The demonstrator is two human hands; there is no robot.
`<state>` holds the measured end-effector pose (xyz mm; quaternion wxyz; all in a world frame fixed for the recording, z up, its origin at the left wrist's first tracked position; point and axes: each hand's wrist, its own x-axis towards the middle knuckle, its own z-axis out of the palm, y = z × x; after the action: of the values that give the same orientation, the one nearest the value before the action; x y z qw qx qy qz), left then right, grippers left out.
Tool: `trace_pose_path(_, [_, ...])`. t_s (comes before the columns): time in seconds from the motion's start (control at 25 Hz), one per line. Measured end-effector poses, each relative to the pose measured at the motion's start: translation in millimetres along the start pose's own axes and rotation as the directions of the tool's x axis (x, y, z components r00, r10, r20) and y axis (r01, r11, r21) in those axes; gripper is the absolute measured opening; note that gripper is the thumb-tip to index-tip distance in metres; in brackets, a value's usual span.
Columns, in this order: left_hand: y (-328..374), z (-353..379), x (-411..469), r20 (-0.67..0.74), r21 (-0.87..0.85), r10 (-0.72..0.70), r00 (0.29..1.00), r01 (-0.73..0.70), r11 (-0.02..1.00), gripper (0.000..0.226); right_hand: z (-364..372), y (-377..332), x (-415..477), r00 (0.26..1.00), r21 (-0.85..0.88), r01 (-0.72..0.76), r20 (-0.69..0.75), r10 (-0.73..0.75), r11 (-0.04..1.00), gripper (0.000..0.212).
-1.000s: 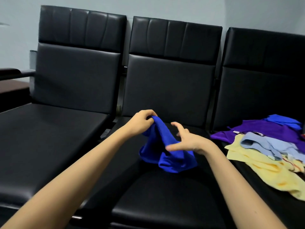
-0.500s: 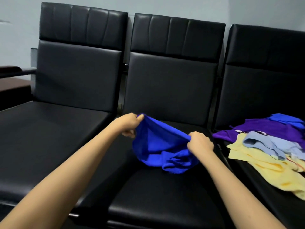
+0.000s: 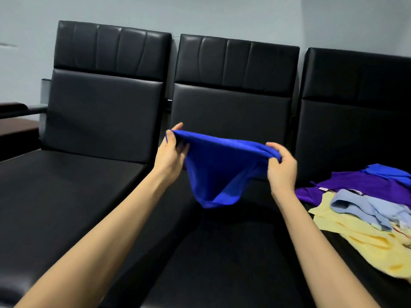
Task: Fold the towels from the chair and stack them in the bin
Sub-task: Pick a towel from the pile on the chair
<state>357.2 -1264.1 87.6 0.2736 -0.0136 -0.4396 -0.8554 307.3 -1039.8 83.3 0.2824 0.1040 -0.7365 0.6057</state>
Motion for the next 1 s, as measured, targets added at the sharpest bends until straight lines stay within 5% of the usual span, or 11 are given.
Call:
trace_pose_path(0.12, [4,-16,5,0.089,0.442,0.228,0.970,-0.244,0.863,0.035,-15,-3,4,0.951,-0.141,0.303,-0.019,-0.308,0.943,0.050])
trace_pose_path(0.28, [9,-46,0,0.094,0.885,0.398,0.912,-0.260,0.387,0.033,-26,14,2,0.962,-0.376,0.237,0.220,-0.162,0.896,0.047])
trace_pose_path(0.4, [31,-59,-3,0.062,0.805,0.199,0.978,-0.167,0.569,0.034,-39,7,11,0.915,-0.537,0.247,0.402,-0.012,0.806,0.031])
trace_pose_path(0.48, [44,-70,-9,0.074,0.830,-0.177,0.981,0.037,0.556,0.031,-47,-1,15,0.717,-0.583,0.299,0.659,0.225,0.755,0.036])
trace_pose_path(0.52, [51,-74,-14,0.038,0.887,-0.420,0.907,0.163,0.432,0.027,-51,-4,15,0.554,-0.611,0.300,0.736,0.388,0.732,0.039])
trace_pose_path(0.6, [63,-83,-28,-0.114,0.944,-0.788,0.606,0.313,0.104,0.022,-59,-8,11,0.216,-0.687,0.268,0.726,0.652,0.676,0.037])
trace_pose_path(0.64, [64,-90,-33,-0.190,0.942,-0.847,0.497,0.336,-0.014,0.021,-61,-9,7,0.089,-0.714,0.248,0.690,0.718,0.655,0.034])
trace_pose_path(0.72, [60,-103,-36,-0.265,0.930,-0.845,0.464,0.355,-0.097,0.017,-60,-8,3,0.004,-0.710,0.213,0.688,0.726,0.671,0.030])
trace_pose_path(0.8, [49,-107,-31,-0.271,0.937,-0.747,0.607,0.343,-0.061,0.015,-49,-6,4,0.127,-0.646,0.221,0.762,0.635,0.731,0.025])
trace_pose_path(0.92, [29,-113,-17,-0.257,0.965,-0.414,0.873,0.253,-0.067,0.021,-16,14,3,0.631,-0.519,0.281,0.734,0.252,0.807,0.025])
trace_pose_path(1.0, [10,-125,-8,-0.211,0.957,-0.164,0.963,0.170,-0.236,0.026,5,39,-8,0.788,-0.476,0.207,0.599,0.143,0.855,0.026])
